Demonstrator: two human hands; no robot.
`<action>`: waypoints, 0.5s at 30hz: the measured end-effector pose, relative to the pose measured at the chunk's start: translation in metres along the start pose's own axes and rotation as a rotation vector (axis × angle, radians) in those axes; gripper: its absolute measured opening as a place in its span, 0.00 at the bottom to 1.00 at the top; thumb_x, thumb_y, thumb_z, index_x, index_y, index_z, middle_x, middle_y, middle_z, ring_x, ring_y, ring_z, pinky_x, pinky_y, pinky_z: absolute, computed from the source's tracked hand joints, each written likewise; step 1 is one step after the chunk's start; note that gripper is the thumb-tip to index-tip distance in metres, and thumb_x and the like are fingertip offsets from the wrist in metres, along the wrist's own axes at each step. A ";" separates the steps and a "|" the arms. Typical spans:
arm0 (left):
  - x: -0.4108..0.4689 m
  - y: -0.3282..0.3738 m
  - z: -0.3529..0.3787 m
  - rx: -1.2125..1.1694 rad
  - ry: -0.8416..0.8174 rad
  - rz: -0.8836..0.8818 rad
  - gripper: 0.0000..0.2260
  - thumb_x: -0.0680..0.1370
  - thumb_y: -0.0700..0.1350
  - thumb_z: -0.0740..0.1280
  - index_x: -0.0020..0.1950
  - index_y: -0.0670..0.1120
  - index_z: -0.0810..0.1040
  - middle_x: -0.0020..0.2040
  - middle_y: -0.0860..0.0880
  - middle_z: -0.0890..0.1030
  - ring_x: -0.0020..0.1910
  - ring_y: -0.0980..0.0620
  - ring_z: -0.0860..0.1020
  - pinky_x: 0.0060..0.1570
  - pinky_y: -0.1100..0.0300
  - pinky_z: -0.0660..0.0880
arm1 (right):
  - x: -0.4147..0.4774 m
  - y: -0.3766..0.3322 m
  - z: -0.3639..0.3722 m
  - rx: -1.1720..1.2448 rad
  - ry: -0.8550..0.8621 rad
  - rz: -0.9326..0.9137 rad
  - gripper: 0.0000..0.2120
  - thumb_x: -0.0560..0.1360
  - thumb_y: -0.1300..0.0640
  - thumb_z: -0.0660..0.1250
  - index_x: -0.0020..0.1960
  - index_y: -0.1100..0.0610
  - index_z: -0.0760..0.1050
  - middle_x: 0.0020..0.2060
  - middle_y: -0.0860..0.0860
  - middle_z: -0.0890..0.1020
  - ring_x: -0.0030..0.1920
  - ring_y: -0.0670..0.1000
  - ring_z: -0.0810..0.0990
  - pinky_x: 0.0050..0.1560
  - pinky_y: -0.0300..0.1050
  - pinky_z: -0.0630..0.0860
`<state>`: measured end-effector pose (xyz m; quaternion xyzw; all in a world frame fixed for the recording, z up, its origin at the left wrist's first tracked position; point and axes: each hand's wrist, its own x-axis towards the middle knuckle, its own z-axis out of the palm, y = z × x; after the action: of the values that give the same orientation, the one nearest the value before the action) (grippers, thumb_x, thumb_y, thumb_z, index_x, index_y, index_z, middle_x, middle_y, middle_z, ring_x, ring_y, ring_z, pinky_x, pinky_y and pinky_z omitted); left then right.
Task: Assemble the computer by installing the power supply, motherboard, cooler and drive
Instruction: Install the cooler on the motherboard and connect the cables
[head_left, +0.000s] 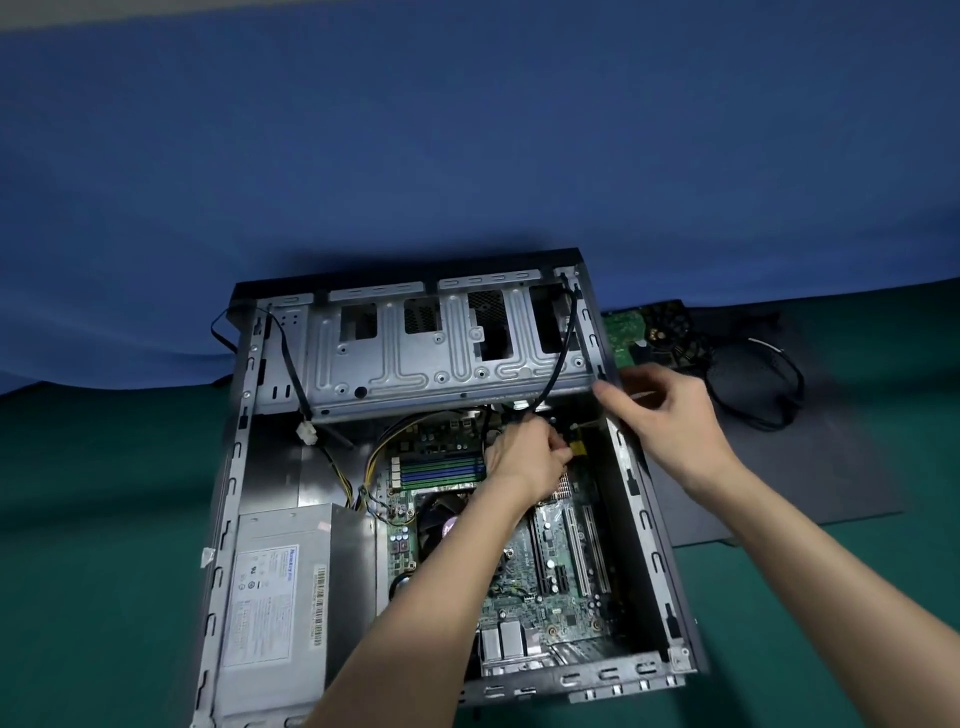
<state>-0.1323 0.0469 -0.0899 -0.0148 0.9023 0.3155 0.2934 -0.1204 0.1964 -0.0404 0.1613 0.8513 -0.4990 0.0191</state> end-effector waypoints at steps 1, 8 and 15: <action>0.000 0.000 0.000 0.022 0.020 0.009 0.08 0.77 0.51 0.68 0.53 0.50 0.80 0.48 0.48 0.83 0.51 0.49 0.80 0.56 0.53 0.74 | 0.002 0.000 0.000 0.017 0.000 0.005 0.19 0.70 0.44 0.73 0.52 0.57 0.81 0.40 0.48 0.84 0.44 0.48 0.83 0.49 0.46 0.79; 0.004 -0.002 0.000 -0.486 -0.097 -0.100 0.04 0.77 0.42 0.69 0.42 0.46 0.78 0.35 0.49 0.80 0.28 0.57 0.75 0.37 0.62 0.77 | 0.007 -0.004 0.003 0.097 -0.002 0.032 0.13 0.70 0.50 0.75 0.50 0.55 0.81 0.40 0.46 0.84 0.43 0.47 0.83 0.46 0.42 0.78; -0.014 -0.001 -0.020 -0.559 -0.101 -0.030 0.06 0.72 0.35 0.72 0.39 0.44 0.84 0.29 0.50 0.80 0.27 0.61 0.75 0.32 0.71 0.72 | -0.024 -0.036 -0.009 -0.108 0.061 -0.204 0.08 0.75 0.51 0.69 0.41 0.55 0.78 0.29 0.48 0.80 0.28 0.48 0.78 0.34 0.43 0.74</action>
<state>-0.1310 0.0324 -0.0700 -0.0927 0.7644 0.5479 0.3270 -0.1066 0.1820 -0.0006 0.0876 0.8891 -0.4465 -0.0488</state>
